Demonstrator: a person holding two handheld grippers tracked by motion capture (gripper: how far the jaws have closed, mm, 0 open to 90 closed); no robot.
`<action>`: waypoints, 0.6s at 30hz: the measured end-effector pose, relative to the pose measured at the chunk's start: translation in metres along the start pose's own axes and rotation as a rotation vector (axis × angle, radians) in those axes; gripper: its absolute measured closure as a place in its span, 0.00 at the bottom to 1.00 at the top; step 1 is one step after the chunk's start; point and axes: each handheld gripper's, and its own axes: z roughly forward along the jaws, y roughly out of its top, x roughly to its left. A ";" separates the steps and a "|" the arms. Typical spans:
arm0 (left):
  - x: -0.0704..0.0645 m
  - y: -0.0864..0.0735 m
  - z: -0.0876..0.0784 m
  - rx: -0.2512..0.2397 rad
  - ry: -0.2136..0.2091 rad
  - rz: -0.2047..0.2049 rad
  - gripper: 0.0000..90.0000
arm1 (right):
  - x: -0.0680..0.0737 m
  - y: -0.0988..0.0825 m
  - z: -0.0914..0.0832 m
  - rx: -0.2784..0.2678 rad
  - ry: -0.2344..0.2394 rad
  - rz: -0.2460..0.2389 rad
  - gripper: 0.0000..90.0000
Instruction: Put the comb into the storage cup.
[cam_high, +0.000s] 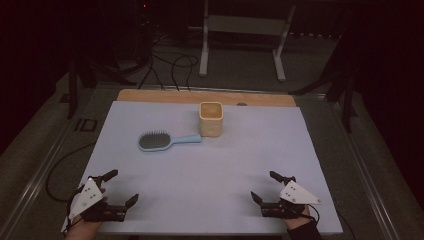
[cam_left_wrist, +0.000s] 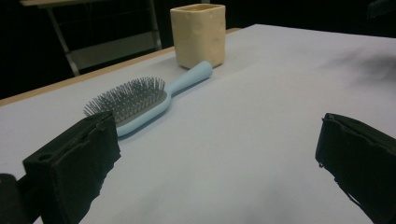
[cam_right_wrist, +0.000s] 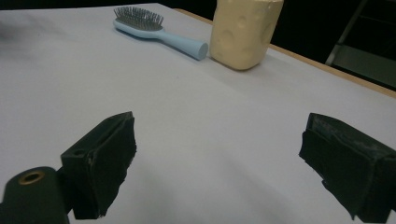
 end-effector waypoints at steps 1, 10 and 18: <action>0.000 0.002 0.000 -0.004 -0.004 -0.001 0.00 | 0.000 0.000 0.000 -0.003 -0.002 0.004 0.11; 0.003 0.024 -0.001 -0.011 0.000 -0.006 0.00 | 0.000 0.001 -0.001 -0.008 -0.011 0.002 0.11; 0.007 0.043 0.002 -0.004 -0.010 0.015 0.00 | 0.000 0.002 -0.002 -0.015 -0.018 -0.005 0.11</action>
